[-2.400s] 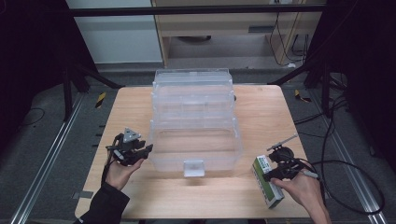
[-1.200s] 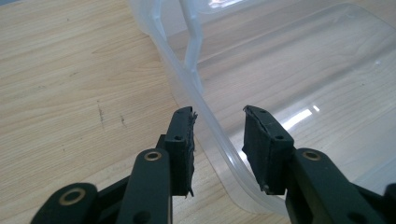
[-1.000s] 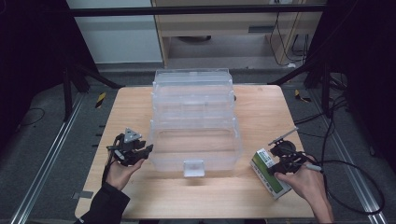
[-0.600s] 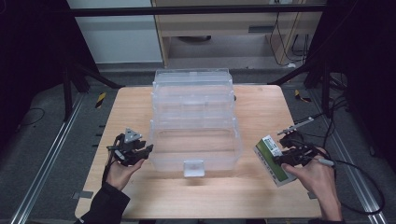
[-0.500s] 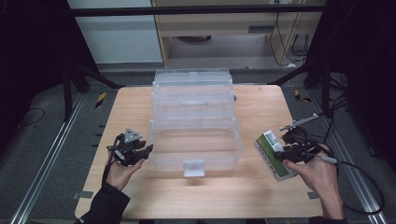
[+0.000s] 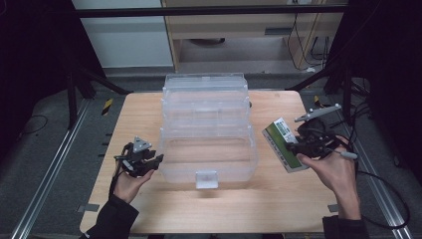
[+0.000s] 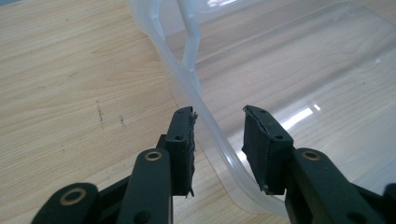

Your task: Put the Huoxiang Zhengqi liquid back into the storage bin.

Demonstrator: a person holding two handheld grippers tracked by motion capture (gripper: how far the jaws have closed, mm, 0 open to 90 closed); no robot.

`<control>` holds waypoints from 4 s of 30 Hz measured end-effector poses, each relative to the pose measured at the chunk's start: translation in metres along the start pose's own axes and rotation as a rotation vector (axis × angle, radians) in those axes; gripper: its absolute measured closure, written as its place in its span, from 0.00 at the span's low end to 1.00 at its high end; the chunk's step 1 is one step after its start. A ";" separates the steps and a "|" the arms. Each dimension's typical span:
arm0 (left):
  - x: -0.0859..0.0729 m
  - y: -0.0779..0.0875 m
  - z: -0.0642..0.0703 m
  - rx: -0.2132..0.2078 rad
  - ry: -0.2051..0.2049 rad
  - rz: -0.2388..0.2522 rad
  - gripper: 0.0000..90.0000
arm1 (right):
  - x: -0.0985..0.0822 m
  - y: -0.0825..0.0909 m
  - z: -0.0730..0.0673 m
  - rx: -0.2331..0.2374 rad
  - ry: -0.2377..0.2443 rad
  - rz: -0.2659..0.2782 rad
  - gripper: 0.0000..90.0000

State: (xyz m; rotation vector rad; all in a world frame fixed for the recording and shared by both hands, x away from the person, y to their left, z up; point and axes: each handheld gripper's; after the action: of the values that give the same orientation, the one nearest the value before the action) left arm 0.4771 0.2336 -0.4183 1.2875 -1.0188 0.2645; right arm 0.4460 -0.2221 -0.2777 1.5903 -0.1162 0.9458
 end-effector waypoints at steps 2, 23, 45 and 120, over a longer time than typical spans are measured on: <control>0.000 0.000 0.000 -0.001 0.000 0.000 0.70 | 0.007 0.001 -0.002 0.012 0.015 0.014 0.72; -0.001 -0.002 0.001 -0.005 -0.004 -0.006 0.69 | 0.061 -0.018 -0.018 0.162 0.235 0.079 0.72; 0.000 -0.002 0.002 -0.001 -0.005 -0.010 0.69 | 0.096 -0.060 -0.040 0.348 0.524 0.021 0.72; -0.001 -0.006 0.002 0.004 -0.021 -0.025 0.69 | 0.069 -0.152 -0.077 0.467 0.893 -0.312 0.71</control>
State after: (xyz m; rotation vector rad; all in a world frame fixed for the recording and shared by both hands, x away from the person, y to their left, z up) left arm 0.4795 0.2303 -0.4226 1.3076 -1.0201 0.2344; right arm 0.5383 -0.0851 -0.3580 1.3863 1.0039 1.4022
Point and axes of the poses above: each handheld gripper's, and its own axes: y roughly backward along the jaws, x roughly out of its top, z roughly to its right, and after that the axes turned 1 degree about x, right-handed
